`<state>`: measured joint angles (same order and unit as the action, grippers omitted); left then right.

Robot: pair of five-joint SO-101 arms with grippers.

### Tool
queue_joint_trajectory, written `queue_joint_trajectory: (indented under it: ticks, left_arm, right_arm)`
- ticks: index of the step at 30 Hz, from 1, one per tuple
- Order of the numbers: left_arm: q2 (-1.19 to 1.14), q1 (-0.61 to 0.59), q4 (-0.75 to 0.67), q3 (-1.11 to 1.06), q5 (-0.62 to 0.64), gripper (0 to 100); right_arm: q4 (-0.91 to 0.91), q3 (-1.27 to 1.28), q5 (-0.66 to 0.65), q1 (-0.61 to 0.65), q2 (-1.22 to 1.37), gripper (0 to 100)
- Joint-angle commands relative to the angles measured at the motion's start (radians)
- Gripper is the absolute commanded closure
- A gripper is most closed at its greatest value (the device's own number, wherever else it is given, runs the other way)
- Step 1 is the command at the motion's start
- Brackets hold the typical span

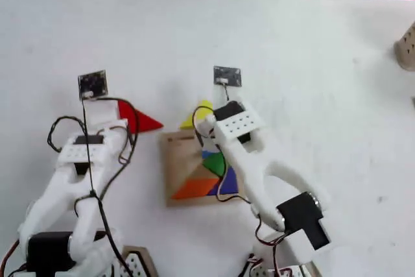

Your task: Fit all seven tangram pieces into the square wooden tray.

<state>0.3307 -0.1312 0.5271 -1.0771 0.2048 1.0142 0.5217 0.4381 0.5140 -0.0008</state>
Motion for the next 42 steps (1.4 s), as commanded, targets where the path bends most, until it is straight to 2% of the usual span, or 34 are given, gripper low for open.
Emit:
queue_joint_trajectory:
  ticks: [1,11,20,27,33,42]
  left_arm:
    - [0.036,0.013,-0.018,0.008,-0.009,98]
    - [0.036,0.013,-0.018,0.008,-0.009,98]
    - [0.036,0.013,-0.018,0.008,-0.009,98]
    - [0.036,0.013,-0.018,0.008,-0.009,98]
    - [0.036,0.015,-0.018,0.008,-0.009,98]
    - [0.036,0.015,-0.018,0.006,-0.009,98]
  right_arm:
    - [-0.008,-0.003,-0.035,0.005,-0.005,97.7]
    - [0.036,-0.002,-0.215,-0.002,-0.012,97.7]
    - [0.108,-0.009,-0.454,0.002,-0.016,96.9]
    - [0.156,-0.011,-0.542,0.008,-0.016,76.2]
    - [0.213,-0.031,-0.546,0.004,-0.079,76.1]
    - [0.288,-0.017,-0.664,-0.050,-0.268,76.1]
